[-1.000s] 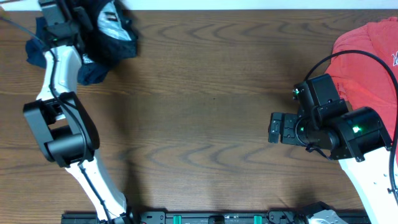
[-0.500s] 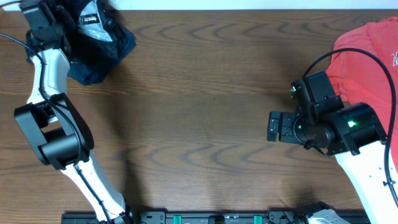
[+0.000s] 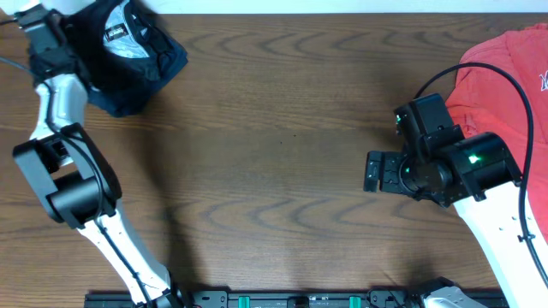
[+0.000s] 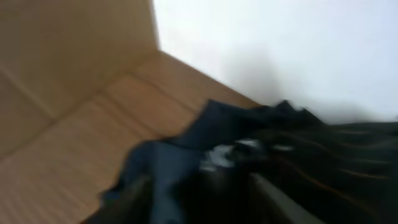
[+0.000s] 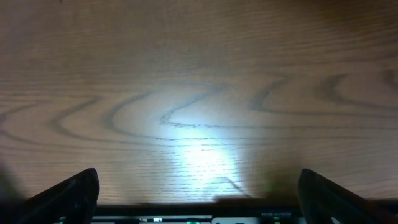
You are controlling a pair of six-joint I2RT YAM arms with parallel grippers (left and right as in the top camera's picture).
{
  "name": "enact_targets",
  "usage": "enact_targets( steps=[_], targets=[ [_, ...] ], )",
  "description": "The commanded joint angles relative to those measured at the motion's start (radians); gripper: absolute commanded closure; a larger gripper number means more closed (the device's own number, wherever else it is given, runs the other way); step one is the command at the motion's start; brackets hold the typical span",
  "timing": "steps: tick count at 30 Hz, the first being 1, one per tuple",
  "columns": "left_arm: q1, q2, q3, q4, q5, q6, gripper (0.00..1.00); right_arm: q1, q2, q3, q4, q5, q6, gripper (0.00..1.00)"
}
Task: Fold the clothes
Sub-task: 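Release the bundle on the stack and retract the left gripper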
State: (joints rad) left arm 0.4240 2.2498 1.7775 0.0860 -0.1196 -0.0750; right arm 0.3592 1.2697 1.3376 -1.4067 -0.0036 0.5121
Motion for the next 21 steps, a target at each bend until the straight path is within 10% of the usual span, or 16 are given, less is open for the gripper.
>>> enact_targets(
  steps=[1, 5, 21],
  targets=[
    [0.025, 0.001, 0.029, -0.026, -0.031, -0.001, 0.27, -0.007, 0.005, -0.005, -0.003, -0.021, 0.014, 0.01],
    [0.026, -0.016, 0.029, -0.078, -0.031, -0.003, 0.02, -0.007, 0.005, -0.005, -0.003, -0.023, 0.014, 0.01],
    [-0.033, -0.456, 0.029, -0.555, 0.256, -0.104, 0.02, 0.019, 0.004, -0.005, 0.158, -0.043, 0.014, 0.01]
  ],
)
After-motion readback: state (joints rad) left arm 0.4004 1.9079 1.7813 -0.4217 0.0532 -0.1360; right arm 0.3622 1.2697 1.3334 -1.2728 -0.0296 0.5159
